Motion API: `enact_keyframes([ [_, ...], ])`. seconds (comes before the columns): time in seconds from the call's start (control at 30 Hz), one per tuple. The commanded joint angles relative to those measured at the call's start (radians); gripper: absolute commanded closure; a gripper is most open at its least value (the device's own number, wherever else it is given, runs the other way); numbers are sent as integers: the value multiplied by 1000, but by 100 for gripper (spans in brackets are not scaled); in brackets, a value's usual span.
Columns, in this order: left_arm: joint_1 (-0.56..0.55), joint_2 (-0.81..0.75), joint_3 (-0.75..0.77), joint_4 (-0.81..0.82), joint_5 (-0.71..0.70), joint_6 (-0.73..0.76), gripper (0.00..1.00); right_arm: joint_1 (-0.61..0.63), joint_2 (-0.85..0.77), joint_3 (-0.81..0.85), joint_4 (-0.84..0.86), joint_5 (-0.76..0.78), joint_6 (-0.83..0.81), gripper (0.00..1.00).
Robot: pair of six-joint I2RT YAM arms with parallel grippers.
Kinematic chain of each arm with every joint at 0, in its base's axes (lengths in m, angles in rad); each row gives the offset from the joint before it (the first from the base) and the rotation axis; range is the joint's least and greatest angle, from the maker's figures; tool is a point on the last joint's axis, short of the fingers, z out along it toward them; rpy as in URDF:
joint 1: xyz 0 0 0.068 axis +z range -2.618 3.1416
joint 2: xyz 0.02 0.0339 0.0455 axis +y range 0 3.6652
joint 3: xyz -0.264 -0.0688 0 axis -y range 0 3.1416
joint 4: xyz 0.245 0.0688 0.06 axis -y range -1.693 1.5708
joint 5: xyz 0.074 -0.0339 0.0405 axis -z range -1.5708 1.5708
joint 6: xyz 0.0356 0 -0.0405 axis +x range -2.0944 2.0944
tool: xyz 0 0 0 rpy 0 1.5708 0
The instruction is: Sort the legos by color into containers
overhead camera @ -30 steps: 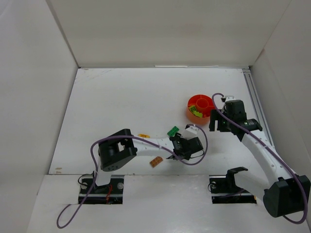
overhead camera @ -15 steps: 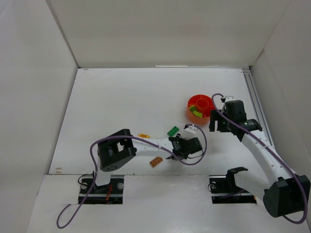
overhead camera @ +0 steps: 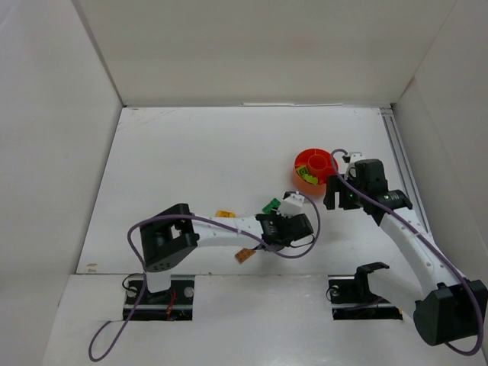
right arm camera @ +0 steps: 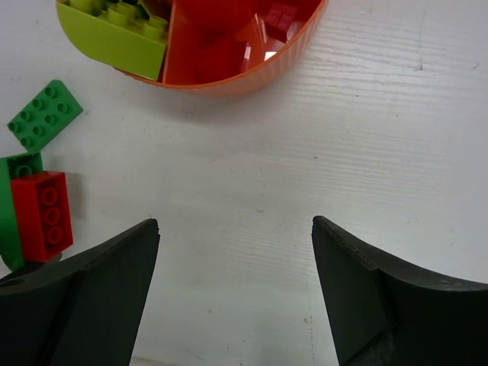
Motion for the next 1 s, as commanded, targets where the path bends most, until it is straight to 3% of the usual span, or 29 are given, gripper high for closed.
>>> enact_keyframes([
  [0.0,1,-134,-51,51,-29,32,100,-8,-24,8,47,-68,-31,15],
  [0.17,1,-339,-195,229,76,189,100,-18,-33,37,47,-235,-90,13],
  [0.27,1,-460,-283,343,136,311,100,-44,-9,37,82,-520,-160,12],
  [0.3,1,-484,-307,361,176,337,100,-53,3,37,93,-680,-172,12],
  [0.47,1,-556,-318,412,231,428,100,-53,65,37,167,-1019,-194,13],
  [0.73,1,-499,-254,392,231,452,100,-53,-7,57,181,-1062,-119,13],
  [0.97,1,-476,-229,402,212,452,100,-53,-9,65,93,-953,-108,15],
])
